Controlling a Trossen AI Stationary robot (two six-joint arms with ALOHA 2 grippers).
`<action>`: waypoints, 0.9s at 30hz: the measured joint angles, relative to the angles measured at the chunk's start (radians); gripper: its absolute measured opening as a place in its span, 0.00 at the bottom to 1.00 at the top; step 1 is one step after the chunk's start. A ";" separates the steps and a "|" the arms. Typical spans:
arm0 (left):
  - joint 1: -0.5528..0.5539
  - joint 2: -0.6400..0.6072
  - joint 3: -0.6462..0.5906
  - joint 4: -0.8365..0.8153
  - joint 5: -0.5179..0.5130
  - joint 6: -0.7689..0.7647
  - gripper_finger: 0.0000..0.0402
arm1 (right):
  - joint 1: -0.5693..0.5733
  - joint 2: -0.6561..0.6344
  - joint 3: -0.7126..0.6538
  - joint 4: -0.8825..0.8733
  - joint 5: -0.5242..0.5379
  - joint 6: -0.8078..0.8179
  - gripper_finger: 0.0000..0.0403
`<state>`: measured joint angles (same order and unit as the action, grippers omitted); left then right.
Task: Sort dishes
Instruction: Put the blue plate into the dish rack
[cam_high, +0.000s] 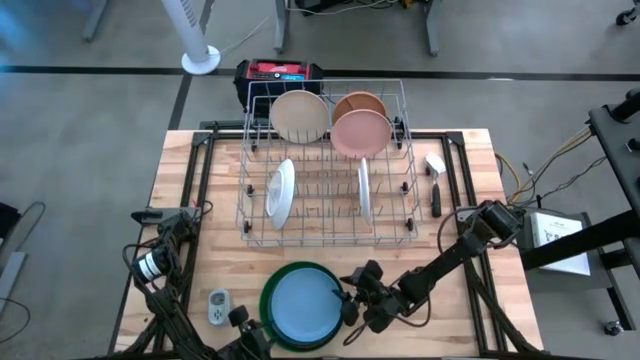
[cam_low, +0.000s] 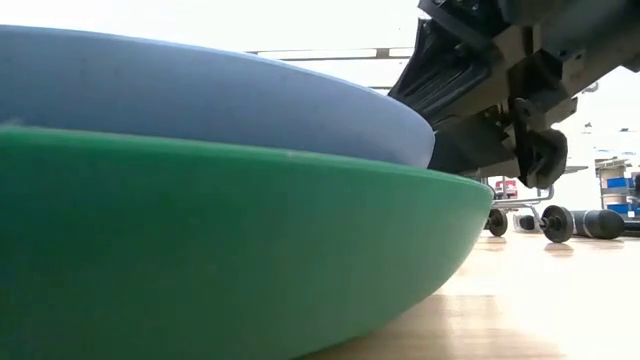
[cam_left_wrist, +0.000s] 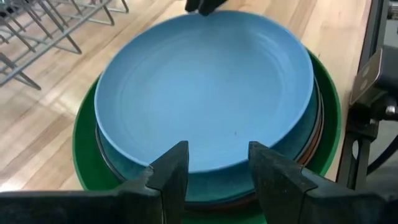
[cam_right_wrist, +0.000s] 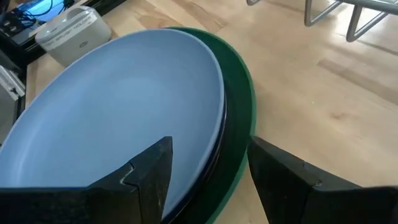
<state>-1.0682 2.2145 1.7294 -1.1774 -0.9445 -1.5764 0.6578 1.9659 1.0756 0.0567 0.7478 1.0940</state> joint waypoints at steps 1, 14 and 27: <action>0.001 0.000 0.000 0.000 0.000 0.000 0.39 | -0.005 0.000 0.000 0.000 -0.022 0.008 0.49; 0.001 0.000 -0.004 0.003 0.001 -0.003 0.39 | -0.029 0.000 0.000 0.000 -0.077 0.022 0.48; 0.001 0.000 -0.004 0.004 0.004 -0.004 0.39 | -0.035 0.000 0.000 0.003 -0.076 -0.022 0.11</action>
<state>-1.0672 2.2144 1.7252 -1.1736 -0.9405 -1.5801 0.6224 1.9659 1.0756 0.0598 0.6714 1.0719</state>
